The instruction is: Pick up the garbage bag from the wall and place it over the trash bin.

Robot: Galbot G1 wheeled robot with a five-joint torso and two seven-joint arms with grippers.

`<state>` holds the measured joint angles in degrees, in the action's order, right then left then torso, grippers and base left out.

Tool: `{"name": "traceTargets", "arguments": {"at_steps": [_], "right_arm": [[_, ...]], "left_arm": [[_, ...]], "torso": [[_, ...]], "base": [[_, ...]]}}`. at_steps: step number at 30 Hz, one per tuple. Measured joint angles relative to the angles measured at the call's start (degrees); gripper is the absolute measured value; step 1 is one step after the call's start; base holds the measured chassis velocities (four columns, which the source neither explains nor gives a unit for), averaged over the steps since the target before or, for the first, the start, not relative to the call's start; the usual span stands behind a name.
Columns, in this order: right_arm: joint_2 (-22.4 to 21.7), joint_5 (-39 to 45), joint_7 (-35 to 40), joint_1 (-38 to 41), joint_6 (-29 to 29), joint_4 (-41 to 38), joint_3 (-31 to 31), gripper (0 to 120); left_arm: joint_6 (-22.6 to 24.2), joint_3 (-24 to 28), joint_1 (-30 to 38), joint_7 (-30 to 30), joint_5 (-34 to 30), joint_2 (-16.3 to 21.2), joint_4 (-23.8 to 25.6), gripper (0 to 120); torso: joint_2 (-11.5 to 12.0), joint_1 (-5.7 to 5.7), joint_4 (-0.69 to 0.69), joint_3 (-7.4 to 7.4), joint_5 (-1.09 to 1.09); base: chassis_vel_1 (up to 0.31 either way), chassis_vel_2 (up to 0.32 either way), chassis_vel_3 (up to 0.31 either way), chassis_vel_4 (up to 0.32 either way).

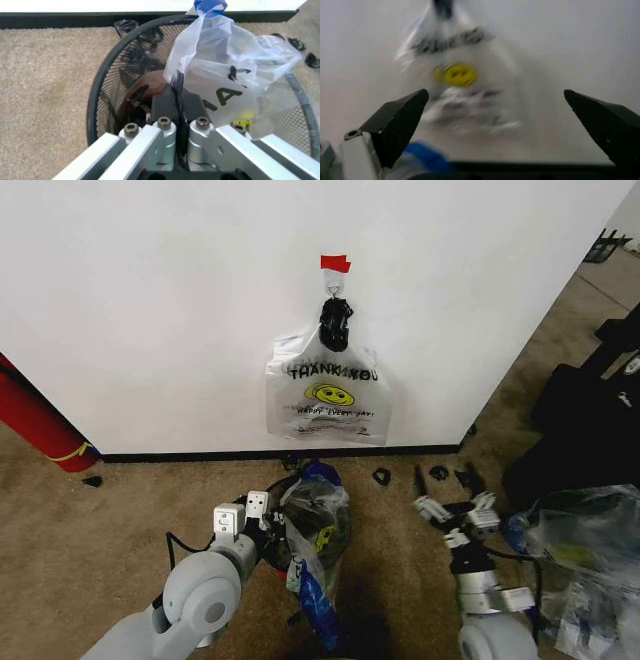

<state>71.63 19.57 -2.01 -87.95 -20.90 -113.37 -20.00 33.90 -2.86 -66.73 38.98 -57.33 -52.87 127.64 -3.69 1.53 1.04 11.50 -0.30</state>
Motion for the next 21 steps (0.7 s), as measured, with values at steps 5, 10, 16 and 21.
{"name": "traceTargets", "arguments": {"at_steps": [5, 10, 16, 21], "right_arm": [[-1.9, 2.8, -3.1, 2.2, 8.1, -0.7, 5.9, 100], [-2.1, 3.5, -3.8, 6.3, 16.0, 0.8, 10.6, 100], [-2.2, 4.8, 0.8, 7.7, 26.4, 0.5, 11.9, 100], [-2.3, 12.9, 5.5, 8.8, 34.9, -0.5, 12.8, 99]], "left_arm": [[-0.2, -0.2, -0.8, -0.1, 0.6, 0.4, 0.5, 0], [-0.6, -0.2, -1.5, -0.6, 1.6, 0.8, 0.5, 0], [-0.8, -0.5, -1.9, -0.7, 1.9, 1.0, 0.5, 0], [-1.0, -0.5, -2.0, -0.7, 2.3, 1.0, 0.1, 0]], "torso": [[0.0, 0.0, -0.01, 0.0, -0.01], [0.0, 0.0, -0.01, 0.0, 0.0], [0.0, 0.0, 0.0, 0.0, -0.01], [0.0, -0.01, 0.0, 0.0, -0.01]], "base": [[0.0, 0.0, 0.0, 0.0], [0.0, 0.0, 0.0, 0.0], [0.0, 0.0, 0.0, 0.0], [0.0, 0.0, 0.0, 0.0]]}}
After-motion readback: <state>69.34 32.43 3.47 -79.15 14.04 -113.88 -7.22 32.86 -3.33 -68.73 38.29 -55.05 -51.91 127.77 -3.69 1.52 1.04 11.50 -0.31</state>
